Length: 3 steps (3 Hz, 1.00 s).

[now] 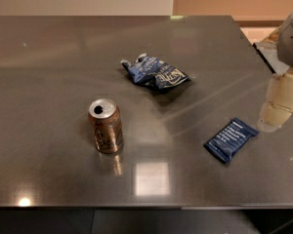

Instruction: Pick orange can

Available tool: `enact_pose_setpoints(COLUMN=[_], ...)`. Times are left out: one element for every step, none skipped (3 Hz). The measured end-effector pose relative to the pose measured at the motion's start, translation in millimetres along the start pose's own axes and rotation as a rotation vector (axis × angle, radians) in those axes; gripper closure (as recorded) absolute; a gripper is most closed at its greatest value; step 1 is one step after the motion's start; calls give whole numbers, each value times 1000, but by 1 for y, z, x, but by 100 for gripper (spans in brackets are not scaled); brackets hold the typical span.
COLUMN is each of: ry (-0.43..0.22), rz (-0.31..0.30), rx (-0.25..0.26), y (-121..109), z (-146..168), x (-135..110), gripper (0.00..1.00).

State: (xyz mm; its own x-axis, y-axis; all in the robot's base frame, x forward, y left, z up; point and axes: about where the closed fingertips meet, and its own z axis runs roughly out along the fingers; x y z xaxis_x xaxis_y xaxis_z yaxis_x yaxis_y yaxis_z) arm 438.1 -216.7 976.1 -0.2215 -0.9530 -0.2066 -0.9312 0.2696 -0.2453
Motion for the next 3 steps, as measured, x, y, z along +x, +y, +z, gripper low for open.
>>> enact_pose_setpoints(ry=[0,-24,-89], rz=[0,-45,-113], rx=[0,-25,-64], y=[0,0,3], z=[0,3,12], x=[0,-17,-46], gripper=[0,0,0])
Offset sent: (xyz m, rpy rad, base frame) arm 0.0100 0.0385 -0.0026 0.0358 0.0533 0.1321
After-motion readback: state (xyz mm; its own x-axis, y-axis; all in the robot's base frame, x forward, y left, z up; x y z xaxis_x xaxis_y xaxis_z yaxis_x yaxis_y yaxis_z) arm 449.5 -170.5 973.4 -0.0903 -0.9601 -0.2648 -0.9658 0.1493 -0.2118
